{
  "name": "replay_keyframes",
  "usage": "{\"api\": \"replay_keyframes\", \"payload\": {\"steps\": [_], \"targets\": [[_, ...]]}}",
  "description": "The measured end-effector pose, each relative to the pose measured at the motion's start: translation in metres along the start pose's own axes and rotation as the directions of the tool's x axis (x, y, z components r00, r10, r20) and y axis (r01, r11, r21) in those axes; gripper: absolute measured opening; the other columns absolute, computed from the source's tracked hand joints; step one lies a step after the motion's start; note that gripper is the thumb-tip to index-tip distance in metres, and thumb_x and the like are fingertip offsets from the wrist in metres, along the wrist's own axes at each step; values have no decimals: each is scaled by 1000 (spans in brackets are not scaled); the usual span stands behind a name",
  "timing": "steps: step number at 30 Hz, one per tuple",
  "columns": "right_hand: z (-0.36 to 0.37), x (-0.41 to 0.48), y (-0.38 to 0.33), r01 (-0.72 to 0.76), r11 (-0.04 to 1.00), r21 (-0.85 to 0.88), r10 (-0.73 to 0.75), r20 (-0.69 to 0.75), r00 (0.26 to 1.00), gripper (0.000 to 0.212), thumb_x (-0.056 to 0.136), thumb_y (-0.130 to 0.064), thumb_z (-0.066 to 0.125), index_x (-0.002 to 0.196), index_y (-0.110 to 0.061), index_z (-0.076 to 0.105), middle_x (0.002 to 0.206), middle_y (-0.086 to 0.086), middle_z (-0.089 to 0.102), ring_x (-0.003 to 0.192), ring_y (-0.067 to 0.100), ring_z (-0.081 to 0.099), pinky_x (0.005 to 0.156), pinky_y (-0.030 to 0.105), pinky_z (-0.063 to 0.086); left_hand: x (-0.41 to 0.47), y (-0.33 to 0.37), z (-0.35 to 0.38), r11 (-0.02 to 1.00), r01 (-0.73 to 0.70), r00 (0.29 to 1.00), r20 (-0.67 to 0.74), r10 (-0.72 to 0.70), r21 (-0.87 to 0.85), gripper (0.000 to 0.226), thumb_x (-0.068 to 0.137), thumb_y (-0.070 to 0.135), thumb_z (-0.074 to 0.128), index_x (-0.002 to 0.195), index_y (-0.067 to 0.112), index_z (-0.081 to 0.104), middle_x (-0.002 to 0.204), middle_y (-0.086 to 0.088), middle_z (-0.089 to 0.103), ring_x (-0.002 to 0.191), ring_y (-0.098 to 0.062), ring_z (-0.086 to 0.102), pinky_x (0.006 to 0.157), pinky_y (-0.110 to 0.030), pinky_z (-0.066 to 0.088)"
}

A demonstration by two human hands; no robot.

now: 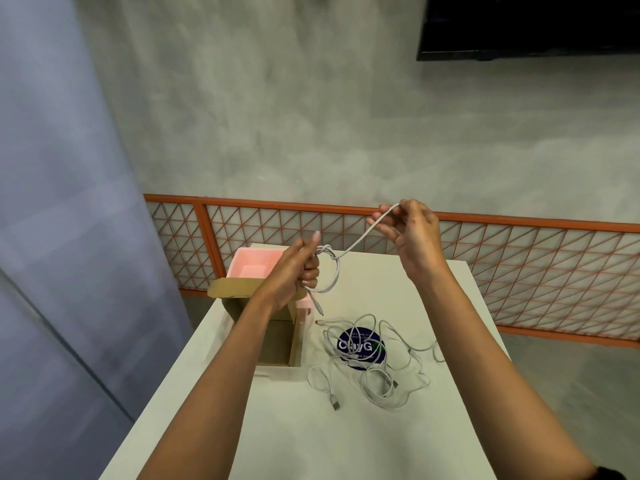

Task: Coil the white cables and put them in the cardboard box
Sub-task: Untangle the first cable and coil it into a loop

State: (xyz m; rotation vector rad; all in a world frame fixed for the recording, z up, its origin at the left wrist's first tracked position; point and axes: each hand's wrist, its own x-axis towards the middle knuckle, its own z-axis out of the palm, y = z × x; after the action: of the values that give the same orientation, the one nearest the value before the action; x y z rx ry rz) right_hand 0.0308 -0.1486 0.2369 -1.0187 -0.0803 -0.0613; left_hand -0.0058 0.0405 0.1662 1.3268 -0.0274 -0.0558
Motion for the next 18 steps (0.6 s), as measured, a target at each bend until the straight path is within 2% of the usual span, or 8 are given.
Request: {"api": "replay_keyframes", "payload": {"steps": [3, 7, 9, 10, 11, 14, 16, 18], "targets": [[-4, 3, 2, -13, 1000, 28, 13, -9, 1000, 24, 97, -3, 36, 75, -7, 45, 70, 11, 56, 61, 21, 63, 67, 36, 60, -2, -1, 4, 957, -155, 988, 30, 152, 246, 34, 80, 18, 72, 112, 23, 61, 72, -2, 45, 53, -8, 32, 46, -22, 28], [-17, 12, 11, -69, 997, 40, 72, -55, 996, 21, 96, -1, 35, 79, -7, 44, 77, 14, 58, 64, 20, 67, 61, 29, 60, -1, 0, 6, 940, -211, 976, 0, 219, 269, 16, 82, 12, 69, 98, 15, 66, 71, 0, 44, 54, -8, 30, 42, -19, 26], [-29, 16, 21, -116, 991, -68, 111, -76, 991, 20, 99, -4, 37, 81, -5, 47, 82, 14, 59, 70, 20, 66, 64, 27, 58, 1, -3, 6, 937, -226, 966, -62, 250, 265, 12, 84, 9, 68, 95, 13, 65, 72, 1, 49, 53, -7, 33, 41, -18, 28], [-36, 18, 26, -136, 970, -203, 121, -84, 989, 19, 100, -8, 39, 86, -4, 51, 87, 13, 60, 75, 19, 64, 68, 28, 57, 3, -5, 5, 936, -232, 960, -91, 264, 263, 11, 84, 10, 68, 93, 13, 65, 73, 1, 49, 53, -7, 35, 40, -18, 29], [-44, 18, 32, -147, 908, -392, 120, -93, 988, 18, 100, -13, 43, 91, -4, 57, 91, 12, 61, 80, 20, 62, 73, 29, 54, 3, -6, 5, 937, -236, 955, -118, 272, 257, 10, 84, 10, 68, 93, 13, 65, 74, -1, 50, 53, -7, 36, 40, -18, 29], [-66, 17, 52, -11, 545, -838, -25, -29, 999, 18, 95, -17, 55, 106, -8, 66, 93, 6, 70, 93, 23, 63, 73, 26, 46, 5, -9, 4, 944, -231, 944, -179, 276, 236, 9, 84, 8, 67, 91, 13, 64, 75, -3, 49, 51, -7, 37, 39, -17, 28], [-72, 12, 61, 130, 419, -899, -64, 114, 991, 25, 90, -16, 62, 115, -18, 65, 86, 3, 73, 91, 22, 66, 81, 34, 49, 5, -11, 6, 943, -225, 939, -203, 276, 243, 9, 84, 7, 67, 89, 13, 63, 73, 0, 49, 49, -4, 38, 39, -17, 28], [-70, 9, 68, 225, 345, -911, -22, 232, 972, 23, 85, -22, 68, 109, -22, 69, 84, 1, 73, 85, 19, 64, 88, 39, 45, 6, -12, 8, 941, -222, 935, -217, 279, 255, 9, 85, 7, 67, 88, 14, 63, 73, 0, 49, 49, -1, 40, 40, -17, 28]]}}
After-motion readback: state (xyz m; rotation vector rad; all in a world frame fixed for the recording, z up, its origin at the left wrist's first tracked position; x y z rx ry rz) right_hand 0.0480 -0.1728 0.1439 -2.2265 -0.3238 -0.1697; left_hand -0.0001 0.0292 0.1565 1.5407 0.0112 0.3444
